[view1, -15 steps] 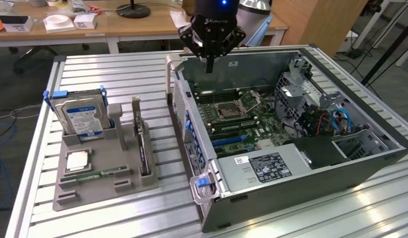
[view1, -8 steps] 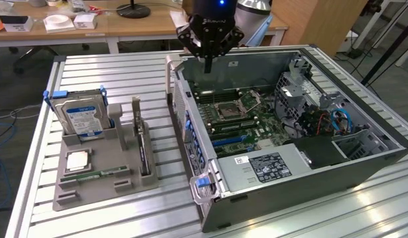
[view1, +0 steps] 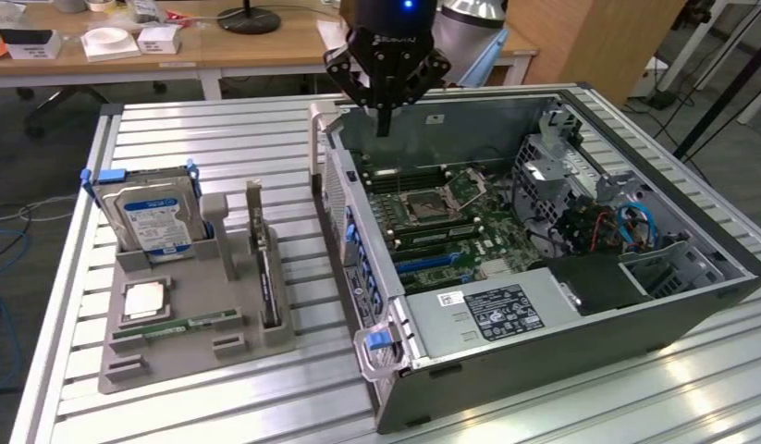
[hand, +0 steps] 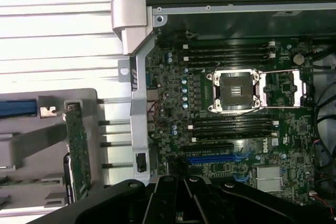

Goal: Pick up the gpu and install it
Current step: 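Reach for the gpu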

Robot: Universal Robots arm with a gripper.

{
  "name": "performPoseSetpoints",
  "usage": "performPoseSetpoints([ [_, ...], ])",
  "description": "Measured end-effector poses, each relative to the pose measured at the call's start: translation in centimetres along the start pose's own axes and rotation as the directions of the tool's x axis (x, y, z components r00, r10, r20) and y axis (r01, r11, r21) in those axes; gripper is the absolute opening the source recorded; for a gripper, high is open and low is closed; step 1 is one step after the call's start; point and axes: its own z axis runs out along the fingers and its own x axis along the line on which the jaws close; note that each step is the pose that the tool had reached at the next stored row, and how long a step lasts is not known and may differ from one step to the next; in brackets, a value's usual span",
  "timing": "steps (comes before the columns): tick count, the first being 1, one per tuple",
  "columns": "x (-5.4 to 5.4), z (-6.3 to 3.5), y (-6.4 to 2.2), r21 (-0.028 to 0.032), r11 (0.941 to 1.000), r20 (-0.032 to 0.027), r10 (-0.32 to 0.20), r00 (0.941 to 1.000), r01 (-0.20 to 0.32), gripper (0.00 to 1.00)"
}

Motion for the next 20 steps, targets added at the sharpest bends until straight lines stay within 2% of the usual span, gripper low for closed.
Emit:
performPoseSetpoints([
  [20,1.1,-0.03,-0.08,0.0,1.0,0.0,0.0,1.0,0.0,0.11],
])
